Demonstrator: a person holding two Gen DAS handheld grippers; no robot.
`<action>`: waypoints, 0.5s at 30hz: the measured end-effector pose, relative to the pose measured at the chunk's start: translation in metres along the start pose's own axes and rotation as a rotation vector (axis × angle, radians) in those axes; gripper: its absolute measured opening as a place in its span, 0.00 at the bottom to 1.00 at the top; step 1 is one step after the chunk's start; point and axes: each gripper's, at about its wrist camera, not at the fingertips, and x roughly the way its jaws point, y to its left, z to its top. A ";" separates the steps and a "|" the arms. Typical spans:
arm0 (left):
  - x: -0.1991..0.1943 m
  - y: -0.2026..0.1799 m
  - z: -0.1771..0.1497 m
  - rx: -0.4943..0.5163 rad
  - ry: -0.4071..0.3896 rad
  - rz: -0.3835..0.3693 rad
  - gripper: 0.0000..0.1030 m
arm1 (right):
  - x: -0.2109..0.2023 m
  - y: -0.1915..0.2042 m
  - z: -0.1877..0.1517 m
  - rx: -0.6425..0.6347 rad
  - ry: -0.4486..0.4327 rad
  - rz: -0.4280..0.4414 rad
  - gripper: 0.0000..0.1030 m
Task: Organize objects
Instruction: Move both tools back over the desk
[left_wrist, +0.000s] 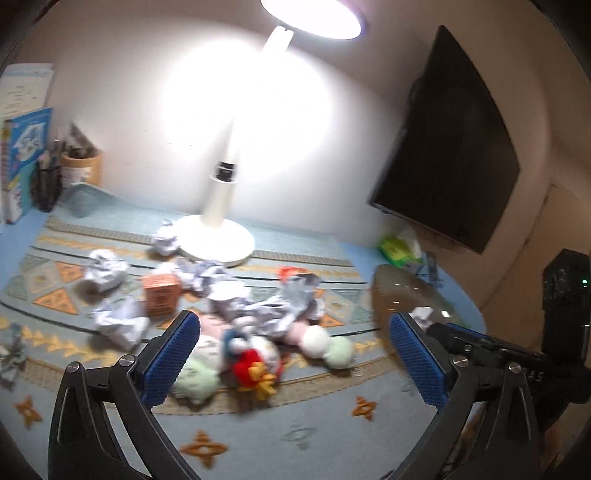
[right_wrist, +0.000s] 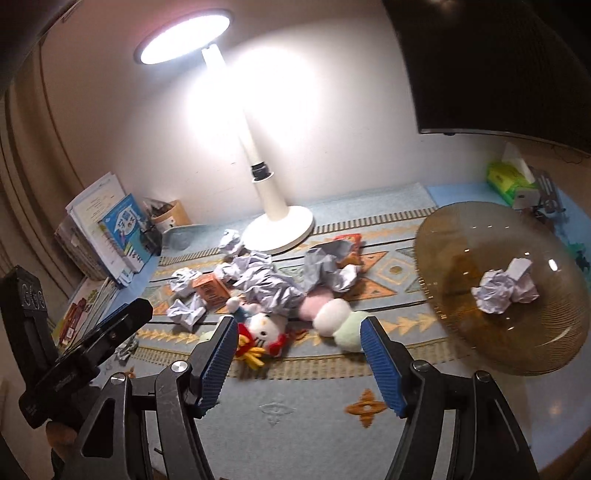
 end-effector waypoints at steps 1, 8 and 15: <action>-0.003 0.015 -0.001 -0.005 0.000 0.067 0.99 | 0.008 0.007 -0.005 -0.006 0.008 0.021 0.68; -0.008 0.111 -0.030 -0.009 0.077 0.353 0.99 | 0.070 0.043 -0.037 -0.083 0.012 0.033 0.70; 0.003 0.146 -0.049 -0.057 0.098 0.413 0.99 | 0.107 0.037 -0.045 -0.100 0.002 0.013 0.74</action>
